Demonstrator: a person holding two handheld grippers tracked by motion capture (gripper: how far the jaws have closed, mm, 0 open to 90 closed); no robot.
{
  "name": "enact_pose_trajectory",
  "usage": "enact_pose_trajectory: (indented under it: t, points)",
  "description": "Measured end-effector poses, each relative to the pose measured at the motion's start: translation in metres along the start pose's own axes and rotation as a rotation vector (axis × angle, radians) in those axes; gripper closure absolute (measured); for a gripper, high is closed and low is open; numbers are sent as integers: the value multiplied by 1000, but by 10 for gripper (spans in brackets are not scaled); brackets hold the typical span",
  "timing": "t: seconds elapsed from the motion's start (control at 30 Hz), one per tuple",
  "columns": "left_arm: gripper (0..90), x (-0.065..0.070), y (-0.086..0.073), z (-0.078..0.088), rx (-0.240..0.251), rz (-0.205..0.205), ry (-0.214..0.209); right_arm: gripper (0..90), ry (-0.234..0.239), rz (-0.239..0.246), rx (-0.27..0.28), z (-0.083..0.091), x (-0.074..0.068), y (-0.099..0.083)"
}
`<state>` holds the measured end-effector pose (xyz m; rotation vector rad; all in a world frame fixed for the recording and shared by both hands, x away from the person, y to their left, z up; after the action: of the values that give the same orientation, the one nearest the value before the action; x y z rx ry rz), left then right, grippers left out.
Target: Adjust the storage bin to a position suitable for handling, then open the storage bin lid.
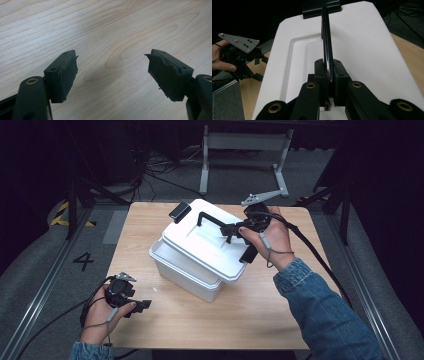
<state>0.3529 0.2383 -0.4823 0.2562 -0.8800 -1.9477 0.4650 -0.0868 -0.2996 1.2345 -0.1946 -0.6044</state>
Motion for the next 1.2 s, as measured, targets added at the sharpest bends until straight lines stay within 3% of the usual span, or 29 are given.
enact_pose_trajectory:
  t: [0.23, 0.57, 0.97, 1.2]
  points:
    - [240, -12, 4, 6, 21, 19, 40, 850, -33, -8, 17, 22, 10, 1]
    - [240, -11, 9, 0, 15, 12, 29, 850, -96, -22, 38, 52, 29, -1]
    - [240, -17, 11, 1, 34, 35, 30, 850, -168, -40, 55, 81, 54, -7]
    - [241, -18, 11, 1, 32, 30, 32, 850, -232, -48, 55, 99, 74, -17]
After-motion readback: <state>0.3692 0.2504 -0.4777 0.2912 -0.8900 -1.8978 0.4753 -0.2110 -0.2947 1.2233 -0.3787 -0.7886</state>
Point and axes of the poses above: each handheld gripper's, and its own axes: z roughly backward along the jaws, y roughly out of its top, x roughly to its right, the point moved 6 cm from there along -z, roughly forward along the jaws, and after that the axes turned 15 degrees about x, right-handed, at the moved point
